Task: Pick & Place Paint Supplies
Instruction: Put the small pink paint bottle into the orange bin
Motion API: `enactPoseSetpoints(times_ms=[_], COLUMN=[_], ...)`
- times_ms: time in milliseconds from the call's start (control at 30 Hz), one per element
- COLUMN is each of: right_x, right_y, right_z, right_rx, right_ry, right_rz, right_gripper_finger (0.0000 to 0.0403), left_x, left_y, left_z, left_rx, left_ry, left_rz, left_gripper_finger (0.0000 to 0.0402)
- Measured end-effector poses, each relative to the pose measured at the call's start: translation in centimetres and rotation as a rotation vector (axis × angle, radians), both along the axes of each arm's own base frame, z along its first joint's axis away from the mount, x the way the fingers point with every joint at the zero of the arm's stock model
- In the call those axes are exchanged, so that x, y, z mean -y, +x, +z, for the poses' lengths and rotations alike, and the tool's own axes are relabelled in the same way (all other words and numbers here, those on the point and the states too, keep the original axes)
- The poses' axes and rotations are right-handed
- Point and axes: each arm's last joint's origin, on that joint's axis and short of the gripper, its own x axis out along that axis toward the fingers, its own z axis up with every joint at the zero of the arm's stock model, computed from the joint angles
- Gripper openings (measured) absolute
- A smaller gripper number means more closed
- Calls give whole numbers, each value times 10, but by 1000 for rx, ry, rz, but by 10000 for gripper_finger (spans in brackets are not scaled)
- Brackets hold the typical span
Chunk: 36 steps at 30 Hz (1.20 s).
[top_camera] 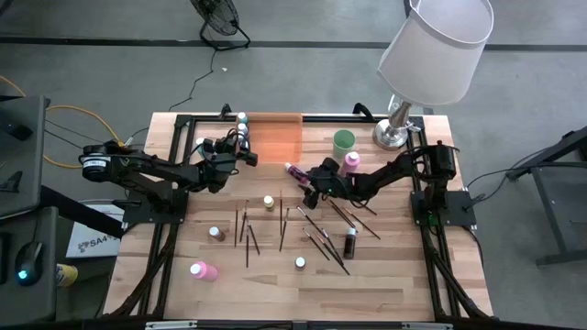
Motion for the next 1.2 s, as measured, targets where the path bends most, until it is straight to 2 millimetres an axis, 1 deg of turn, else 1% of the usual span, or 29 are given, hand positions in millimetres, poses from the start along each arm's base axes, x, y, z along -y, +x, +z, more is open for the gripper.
enactPoseSetpoints(times_ms=[100, 300, 433, 533, 667, 867, 1133, 1200], right_x=[2, 1, 0, 0, 1, 2, 3, 5], right_y=[0, 1, 4, 8, 11, 10, 10, 10], right_z=[1, 2, 5, 10, 12, 9, 9, 6], right_rx=[18, 85, 108, 113, 77, 49, 35, 29], right_ry=[12, 91, 93, 61, 33, 57, 36, 35], right_rz=[-37, -82, -79, -74, -108, -131, -117, -119], right_gripper_finger=[265, 265, 265, 265, 265, 265, 265, 265], left_x=[0, 0, 0, 0, 0, 0, 0, 0], left_y=[0, 0, 0, 1, 1, 1, 1, 1], left_z=[0, 0, 0, 0, 0, 0, 0, 0], left_rx=[0, 0, 1, 1, 1, 1, 1, 1], left_ry=[0, 0, -4, -5, -5, -5, -5, -5], left_rz=[0, 0, -14, -18, -18, -18, -18, -18], left_gripper_finger=[186, 186, 186, 186, 186, 186, 186, 186])
